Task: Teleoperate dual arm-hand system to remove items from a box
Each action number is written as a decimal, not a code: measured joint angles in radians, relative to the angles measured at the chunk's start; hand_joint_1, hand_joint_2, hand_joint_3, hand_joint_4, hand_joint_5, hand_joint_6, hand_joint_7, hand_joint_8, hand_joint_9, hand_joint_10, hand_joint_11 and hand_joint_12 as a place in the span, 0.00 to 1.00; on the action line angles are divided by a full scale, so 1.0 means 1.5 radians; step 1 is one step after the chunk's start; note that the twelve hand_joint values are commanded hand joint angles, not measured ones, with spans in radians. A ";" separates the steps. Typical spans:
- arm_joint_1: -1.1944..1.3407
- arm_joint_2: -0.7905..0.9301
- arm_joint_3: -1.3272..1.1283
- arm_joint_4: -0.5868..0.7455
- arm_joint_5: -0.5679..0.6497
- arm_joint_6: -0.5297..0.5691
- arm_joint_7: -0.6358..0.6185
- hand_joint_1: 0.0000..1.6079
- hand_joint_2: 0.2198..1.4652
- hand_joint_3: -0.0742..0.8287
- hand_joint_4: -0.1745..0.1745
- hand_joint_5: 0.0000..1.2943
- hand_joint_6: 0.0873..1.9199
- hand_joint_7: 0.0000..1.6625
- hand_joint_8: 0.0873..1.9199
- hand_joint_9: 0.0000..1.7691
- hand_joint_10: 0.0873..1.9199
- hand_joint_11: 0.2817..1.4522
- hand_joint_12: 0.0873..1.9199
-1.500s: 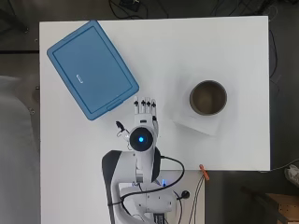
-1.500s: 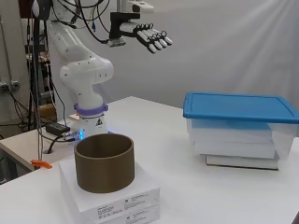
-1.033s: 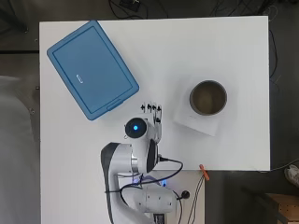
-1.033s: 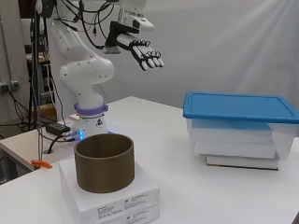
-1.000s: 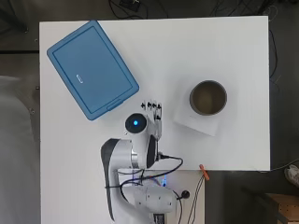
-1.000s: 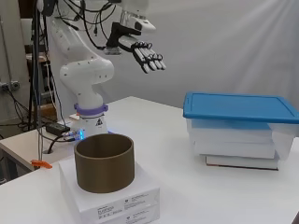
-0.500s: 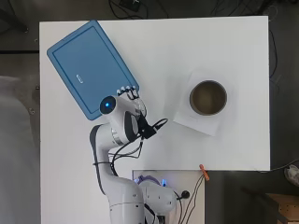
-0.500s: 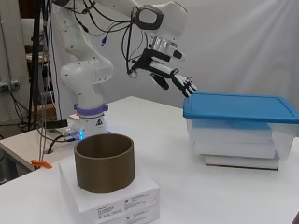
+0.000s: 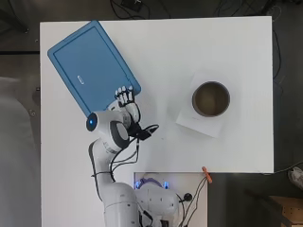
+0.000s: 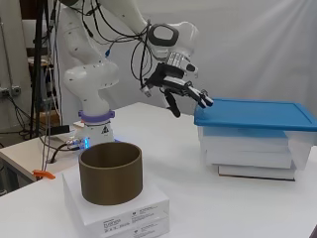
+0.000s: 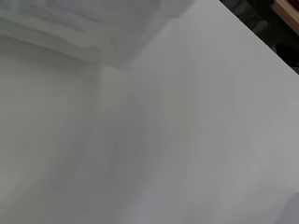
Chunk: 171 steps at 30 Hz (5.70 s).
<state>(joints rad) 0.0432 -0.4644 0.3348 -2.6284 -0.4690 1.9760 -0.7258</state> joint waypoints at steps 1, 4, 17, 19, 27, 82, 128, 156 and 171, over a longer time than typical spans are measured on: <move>0.003 -0.005 -0.004 -0.010 -0.009 0.022 -0.002 0.36 0.53 0.10 0.31 0.00 0.00 0.00 0.00 0.02 0.00 0.04 0.00; 0.013 -0.018 -0.012 -0.047 -0.031 0.111 -0.001 0.35 0.54 0.10 0.32 0.00 0.00 0.00 0.00 0.02 0.00 0.04 0.00; 0.014 0.092 -0.046 0.010 0.012 0.180 -0.040 0.87 0.83 0.09 0.93 0.37 0.94 0.33 0.84 0.40 0.74 0.24 0.61; 0.015 0.090 -0.065 0.008 0.046 0.193 -0.120 0.89 0.84 0.09 0.99 0.35 0.99 0.32 0.90 0.40 0.75 0.23 0.64; 0.024 0.047 -0.050 0.079 0.036 0.074 -0.206 0.70 0.82 0.08 1.00 0.43 1.00 0.41 0.95 0.45 0.93 0.25 0.70; -0.237 0.165 0.231 0.320 0.289 -0.026 -0.224 0.09 0.62 0.08 0.27 0.14 0.00 0.18 0.00 0.23 0.00 0.15 0.00; -0.351 0.035 0.131 0.275 0.318 -0.124 -0.278 0.59 0.79 0.08 0.99 0.62 0.65 0.52 1.00 0.64 1.00 0.49 0.98; -0.280 0.283 -0.277 0.452 0.148 -0.137 -0.208 0.62 0.79 0.08 0.75 0.63 0.65 0.62 1.00 0.75 1.00 0.67 1.00; -0.250 0.164 -0.396 0.235 0.137 -0.073 -0.177 0.61 0.79 0.09 0.78 0.63 0.65 0.63 1.00 0.74 1.00 0.64 0.99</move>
<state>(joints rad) -0.3315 -0.2182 -0.2599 -2.2763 -0.2632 1.8666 -0.9906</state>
